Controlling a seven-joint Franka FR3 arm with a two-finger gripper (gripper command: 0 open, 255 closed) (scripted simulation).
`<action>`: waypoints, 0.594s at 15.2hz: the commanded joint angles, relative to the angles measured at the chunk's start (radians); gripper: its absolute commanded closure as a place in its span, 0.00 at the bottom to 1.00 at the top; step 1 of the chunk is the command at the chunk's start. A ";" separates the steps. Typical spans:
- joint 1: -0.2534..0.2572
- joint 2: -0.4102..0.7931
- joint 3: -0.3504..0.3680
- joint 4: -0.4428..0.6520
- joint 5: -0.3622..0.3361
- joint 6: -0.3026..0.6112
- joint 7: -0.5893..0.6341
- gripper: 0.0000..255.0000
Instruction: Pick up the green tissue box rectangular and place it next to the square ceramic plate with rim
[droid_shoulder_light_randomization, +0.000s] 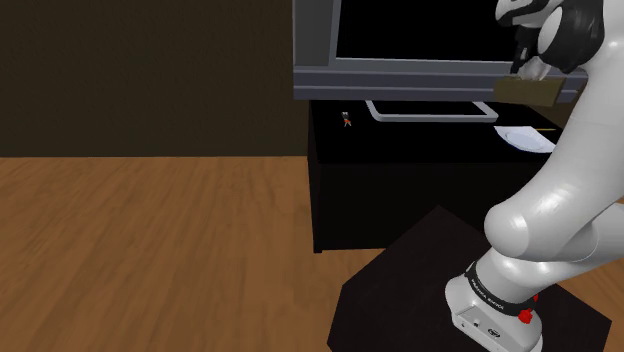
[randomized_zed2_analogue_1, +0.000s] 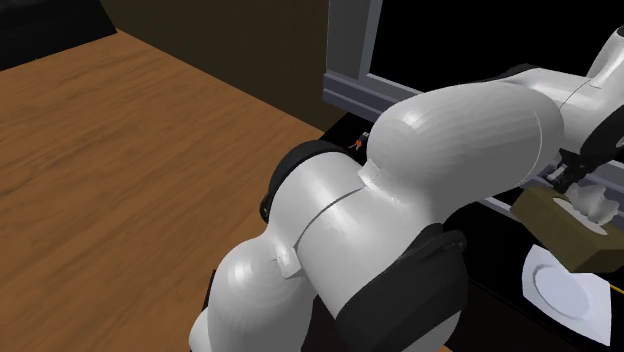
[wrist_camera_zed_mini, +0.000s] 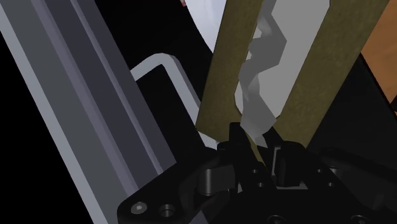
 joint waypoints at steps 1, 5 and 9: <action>0.000 0.002 0.000 -0.023 0.000 0.026 0.003 1.00; 0.002 0.006 0.001 -0.072 -0.003 0.077 0.012 1.00; 0.003 0.014 0.001 -0.115 -0.004 0.127 0.019 1.00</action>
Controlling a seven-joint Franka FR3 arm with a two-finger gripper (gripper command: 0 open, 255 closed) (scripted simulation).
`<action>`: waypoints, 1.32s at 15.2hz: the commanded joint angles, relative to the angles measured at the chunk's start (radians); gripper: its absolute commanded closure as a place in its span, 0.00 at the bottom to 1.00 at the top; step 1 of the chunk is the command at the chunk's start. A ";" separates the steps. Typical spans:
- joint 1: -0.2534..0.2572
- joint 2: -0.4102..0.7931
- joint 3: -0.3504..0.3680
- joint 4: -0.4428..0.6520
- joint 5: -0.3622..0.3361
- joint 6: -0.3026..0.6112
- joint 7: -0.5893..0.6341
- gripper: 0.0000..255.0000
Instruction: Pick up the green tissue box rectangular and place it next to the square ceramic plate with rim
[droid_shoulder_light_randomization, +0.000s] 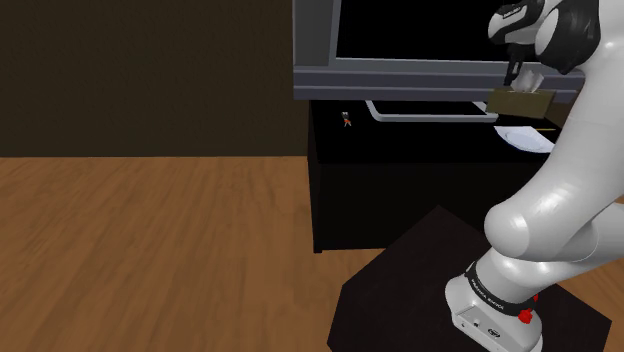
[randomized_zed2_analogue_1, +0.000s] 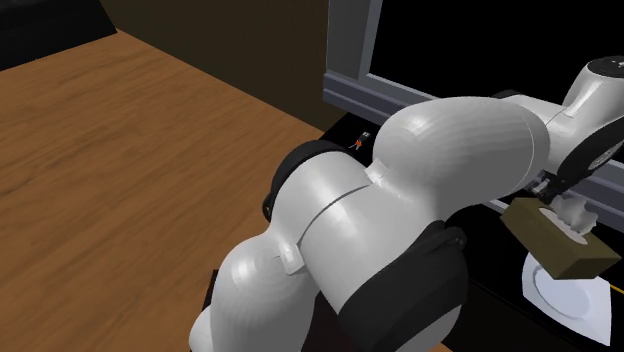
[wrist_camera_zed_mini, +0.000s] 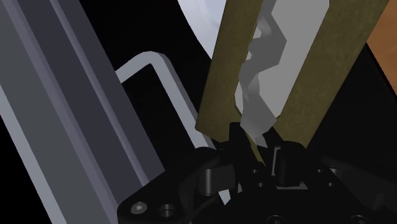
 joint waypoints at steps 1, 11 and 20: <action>0.002 0.002 0.000 -0.028 -0.002 0.030 0.006 1.00; -0.001 0.038 0.005 -0.116 0.003 0.150 0.021 1.00; -0.009 0.087 0.013 -0.174 0.015 0.253 0.030 1.00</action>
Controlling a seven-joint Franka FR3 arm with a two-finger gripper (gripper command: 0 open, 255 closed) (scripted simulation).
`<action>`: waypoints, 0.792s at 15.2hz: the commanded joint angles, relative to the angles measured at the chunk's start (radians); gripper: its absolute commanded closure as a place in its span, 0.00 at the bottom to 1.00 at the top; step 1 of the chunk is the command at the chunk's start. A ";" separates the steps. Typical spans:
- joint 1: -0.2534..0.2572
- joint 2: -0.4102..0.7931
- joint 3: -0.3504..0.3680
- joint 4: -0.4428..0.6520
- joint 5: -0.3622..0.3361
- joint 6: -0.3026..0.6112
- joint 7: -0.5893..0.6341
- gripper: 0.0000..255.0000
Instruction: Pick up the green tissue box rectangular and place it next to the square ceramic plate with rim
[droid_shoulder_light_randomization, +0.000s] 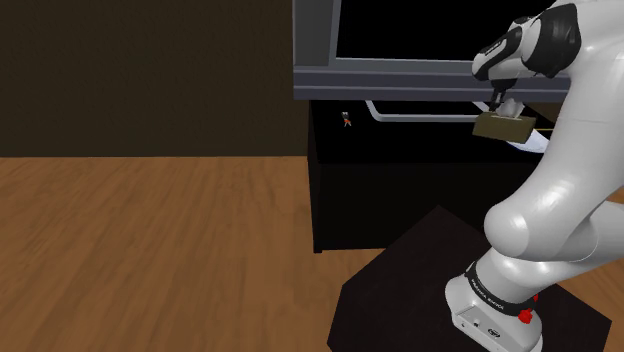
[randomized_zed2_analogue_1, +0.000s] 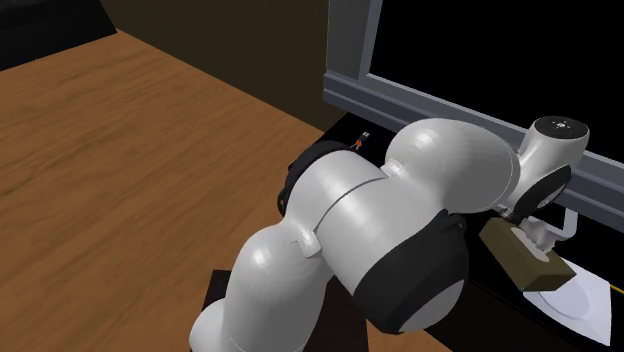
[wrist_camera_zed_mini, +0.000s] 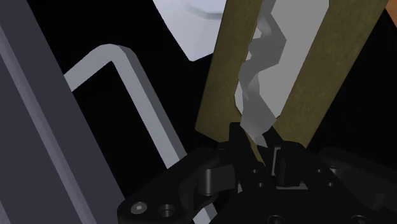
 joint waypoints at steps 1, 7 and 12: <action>-0.002 0.011 0.002 -0.012 0.003 0.023 0.002 1.00; -0.005 0.027 0.005 -0.024 0.007 0.049 0.003 1.00; -0.005 0.026 0.005 -0.025 0.007 0.050 0.004 0.00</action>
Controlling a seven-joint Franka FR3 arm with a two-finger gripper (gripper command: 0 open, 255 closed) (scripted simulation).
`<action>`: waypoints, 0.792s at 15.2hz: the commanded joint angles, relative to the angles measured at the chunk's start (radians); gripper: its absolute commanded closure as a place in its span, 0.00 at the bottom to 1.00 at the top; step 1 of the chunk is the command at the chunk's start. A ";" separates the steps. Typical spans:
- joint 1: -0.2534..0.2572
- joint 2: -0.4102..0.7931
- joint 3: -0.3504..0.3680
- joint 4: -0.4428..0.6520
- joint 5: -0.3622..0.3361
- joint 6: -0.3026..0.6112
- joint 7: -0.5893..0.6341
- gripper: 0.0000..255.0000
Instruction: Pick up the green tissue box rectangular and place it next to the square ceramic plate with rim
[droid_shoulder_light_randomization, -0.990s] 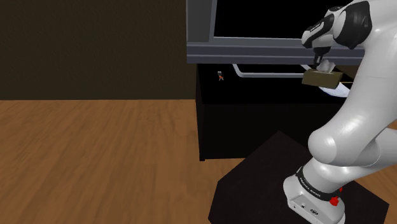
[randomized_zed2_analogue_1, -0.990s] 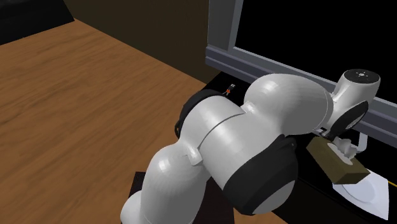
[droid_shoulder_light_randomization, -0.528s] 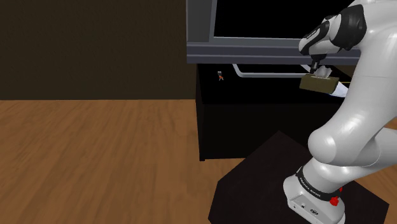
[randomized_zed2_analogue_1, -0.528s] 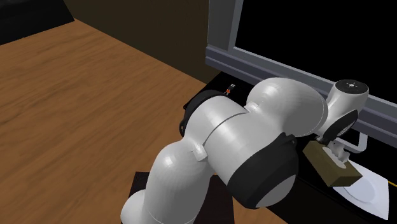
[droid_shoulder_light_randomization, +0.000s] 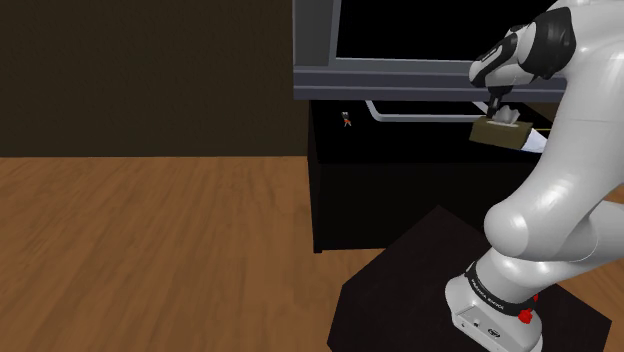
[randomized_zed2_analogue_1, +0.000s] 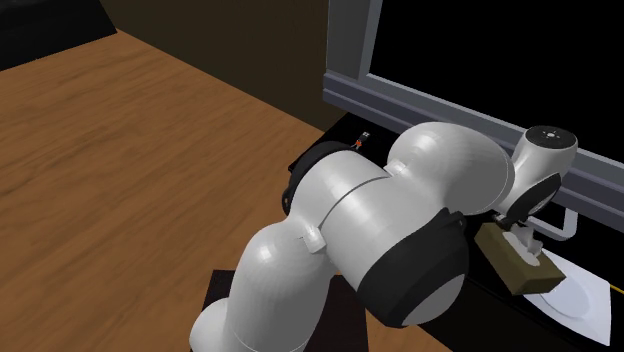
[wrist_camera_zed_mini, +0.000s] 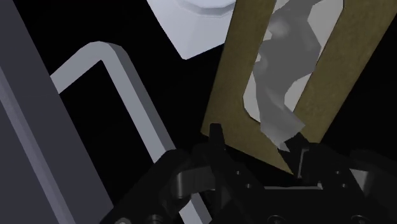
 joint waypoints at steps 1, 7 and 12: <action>0.000 0.001 0.000 -0.001 0.000 0.000 0.000 0.00; 0.025 -0.055 -0.014 -0.014 -0.027 -0.042 0.017 0.00; 0.047 -0.103 -0.024 -0.022 -0.051 -0.082 0.032 0.00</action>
